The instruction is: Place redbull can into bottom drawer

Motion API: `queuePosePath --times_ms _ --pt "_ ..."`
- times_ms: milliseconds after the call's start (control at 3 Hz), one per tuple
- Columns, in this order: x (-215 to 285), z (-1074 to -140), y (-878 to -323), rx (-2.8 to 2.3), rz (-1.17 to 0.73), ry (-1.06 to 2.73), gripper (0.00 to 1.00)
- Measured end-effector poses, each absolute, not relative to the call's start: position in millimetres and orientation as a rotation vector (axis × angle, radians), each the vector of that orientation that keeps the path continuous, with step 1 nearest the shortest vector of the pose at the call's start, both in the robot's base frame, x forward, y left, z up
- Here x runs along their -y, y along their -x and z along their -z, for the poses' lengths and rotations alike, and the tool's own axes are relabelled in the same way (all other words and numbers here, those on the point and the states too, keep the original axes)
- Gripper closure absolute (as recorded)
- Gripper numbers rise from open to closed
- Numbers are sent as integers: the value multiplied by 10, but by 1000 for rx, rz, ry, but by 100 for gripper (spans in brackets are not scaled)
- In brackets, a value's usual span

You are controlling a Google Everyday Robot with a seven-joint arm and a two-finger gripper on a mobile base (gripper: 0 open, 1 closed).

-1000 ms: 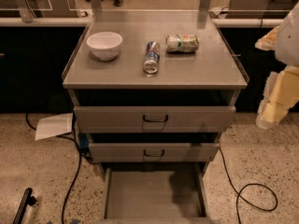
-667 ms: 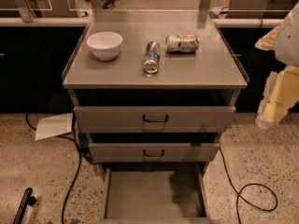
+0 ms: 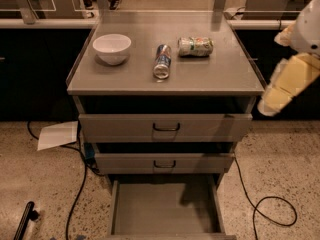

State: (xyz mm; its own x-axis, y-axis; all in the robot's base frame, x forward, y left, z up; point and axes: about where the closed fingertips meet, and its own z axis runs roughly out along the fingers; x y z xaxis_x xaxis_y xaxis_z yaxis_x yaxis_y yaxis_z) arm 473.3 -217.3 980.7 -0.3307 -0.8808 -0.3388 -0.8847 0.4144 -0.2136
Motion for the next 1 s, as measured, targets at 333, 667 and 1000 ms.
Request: queuePosePath --times_ms 333,667,1000 --pt "2196 -9632 -5140 -2389 -195 1240 0" --pt "2092 -9479 -5610 -2471 -318 1068 0" --pt "2094 -9477 -5610 -2472 -319 1067 0"
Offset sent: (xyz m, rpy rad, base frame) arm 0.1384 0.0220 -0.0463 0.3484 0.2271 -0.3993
